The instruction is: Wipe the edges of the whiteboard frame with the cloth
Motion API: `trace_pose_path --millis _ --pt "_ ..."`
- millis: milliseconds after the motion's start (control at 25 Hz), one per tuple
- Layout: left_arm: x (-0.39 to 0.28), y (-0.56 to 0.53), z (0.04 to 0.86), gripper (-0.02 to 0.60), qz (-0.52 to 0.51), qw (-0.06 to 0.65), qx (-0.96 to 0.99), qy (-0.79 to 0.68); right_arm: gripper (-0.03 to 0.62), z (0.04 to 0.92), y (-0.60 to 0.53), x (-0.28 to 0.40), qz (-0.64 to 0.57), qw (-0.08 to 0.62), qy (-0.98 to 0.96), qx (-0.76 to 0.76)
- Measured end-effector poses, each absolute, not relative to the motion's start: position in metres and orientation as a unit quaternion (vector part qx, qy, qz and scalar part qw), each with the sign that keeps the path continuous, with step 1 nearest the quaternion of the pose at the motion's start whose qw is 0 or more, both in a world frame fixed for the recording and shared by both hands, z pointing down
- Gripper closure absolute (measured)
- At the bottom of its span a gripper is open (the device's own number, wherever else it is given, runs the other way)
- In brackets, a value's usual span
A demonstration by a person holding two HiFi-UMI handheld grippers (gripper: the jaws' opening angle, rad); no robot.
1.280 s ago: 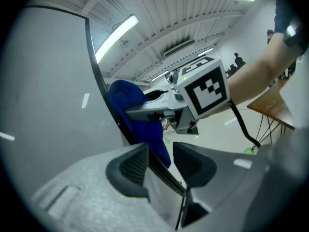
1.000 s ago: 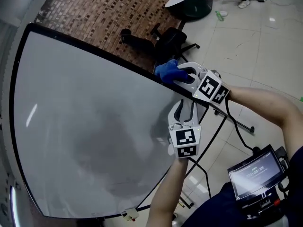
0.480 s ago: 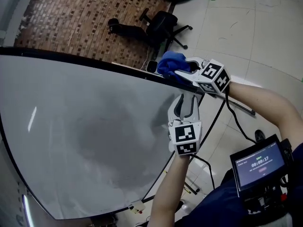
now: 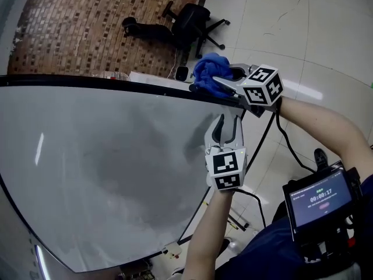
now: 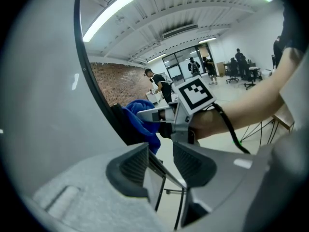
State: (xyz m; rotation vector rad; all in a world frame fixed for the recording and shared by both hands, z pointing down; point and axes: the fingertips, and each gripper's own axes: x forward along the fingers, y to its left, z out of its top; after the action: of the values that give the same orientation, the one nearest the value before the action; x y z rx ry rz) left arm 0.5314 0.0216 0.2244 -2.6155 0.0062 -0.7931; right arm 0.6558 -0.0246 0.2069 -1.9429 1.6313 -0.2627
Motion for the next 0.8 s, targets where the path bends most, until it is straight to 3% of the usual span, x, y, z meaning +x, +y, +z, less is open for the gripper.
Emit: trace_pose_path --millis 320,640,800 --pt "0.533 0.025 0.249 0.423 -0.298 0.198 -0.934 -0.002 0.48 0.264 -0.037 0.639 -0.137 0.257 0.629 -0.72" --pt "0.529 0.02 0.252 0.425 -0.315 0.189 -0.93 0.001 0.48 0.268 -0.038 0.649 -0.148 0.232 0.619 -0.735" --pt "0.526 0.018 0.244 0.426 -0.313 0.188 -0.931 0.005 0.485 0.24 -0.006 0.694 -0.127 0.285 0.556 -0.77"
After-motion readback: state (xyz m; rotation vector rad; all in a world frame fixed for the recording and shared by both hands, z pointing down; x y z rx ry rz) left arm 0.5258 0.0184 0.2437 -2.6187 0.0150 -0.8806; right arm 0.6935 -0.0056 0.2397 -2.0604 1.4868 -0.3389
